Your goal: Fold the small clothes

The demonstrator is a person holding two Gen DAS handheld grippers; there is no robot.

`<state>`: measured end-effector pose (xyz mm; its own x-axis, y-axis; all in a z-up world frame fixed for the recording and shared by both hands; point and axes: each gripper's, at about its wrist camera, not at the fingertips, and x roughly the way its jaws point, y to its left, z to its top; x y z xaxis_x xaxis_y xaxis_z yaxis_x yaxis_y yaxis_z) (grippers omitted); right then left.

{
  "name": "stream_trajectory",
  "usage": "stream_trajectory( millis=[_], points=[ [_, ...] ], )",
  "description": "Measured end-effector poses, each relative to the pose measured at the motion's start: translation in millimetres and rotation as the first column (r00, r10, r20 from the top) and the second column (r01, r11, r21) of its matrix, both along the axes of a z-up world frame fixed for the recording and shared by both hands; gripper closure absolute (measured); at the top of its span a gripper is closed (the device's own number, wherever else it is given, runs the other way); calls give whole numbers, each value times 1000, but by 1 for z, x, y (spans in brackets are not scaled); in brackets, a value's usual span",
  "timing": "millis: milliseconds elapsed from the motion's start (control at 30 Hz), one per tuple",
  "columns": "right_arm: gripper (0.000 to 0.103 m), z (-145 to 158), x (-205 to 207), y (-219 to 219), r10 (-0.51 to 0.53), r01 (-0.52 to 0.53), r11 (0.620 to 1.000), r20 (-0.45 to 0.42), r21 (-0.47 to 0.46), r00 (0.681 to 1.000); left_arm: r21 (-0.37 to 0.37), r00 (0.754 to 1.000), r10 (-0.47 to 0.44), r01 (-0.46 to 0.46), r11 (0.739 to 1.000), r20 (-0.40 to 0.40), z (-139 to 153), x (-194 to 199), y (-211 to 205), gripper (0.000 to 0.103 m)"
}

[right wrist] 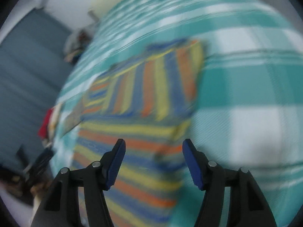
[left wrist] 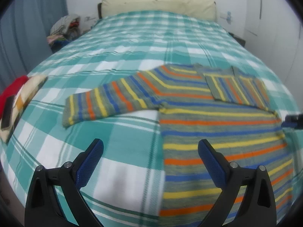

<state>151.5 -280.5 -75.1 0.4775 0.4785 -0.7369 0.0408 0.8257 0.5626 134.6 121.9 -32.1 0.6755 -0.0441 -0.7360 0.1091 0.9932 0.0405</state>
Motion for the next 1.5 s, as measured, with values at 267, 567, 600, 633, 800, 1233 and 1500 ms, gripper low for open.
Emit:
stream_trajectory(
  millis=[267,567,600,633,800,1233,1500],
  points=[
    [46,-21,-51,3,-48,42,984,-32,-172,998,43,999,2,-1,999,-42,-16,0,-7,3],
    [32,45,-95,34,-96,277,761,321,-586,942,70,998,6,-2,998,-60,-24,3,-13,3],
    [31,49,-98,33,-93,291,736,335,-611,938,71,998,5,-1,997,-61,-25,3,-15,3],
    [29,52,-97,35,-92,301,712,341,-634,936,75,998,3,1,997,-62,-26,3,-16,3],
    [26,60,-100,39,-117,342,650,356,-679,927,88,996,-7,14,996,-87,-33,7,-23,3],
    [22,59,-100,36,-151,387,578,372,-719,916,55,985,-51,61,997,-165,-44,11,-40,3],
    [21,61,-102,36,-155,402,558,385,-726,910,-1,972,-53,54,999,-227,-54,12,-40,3]
  ],
)
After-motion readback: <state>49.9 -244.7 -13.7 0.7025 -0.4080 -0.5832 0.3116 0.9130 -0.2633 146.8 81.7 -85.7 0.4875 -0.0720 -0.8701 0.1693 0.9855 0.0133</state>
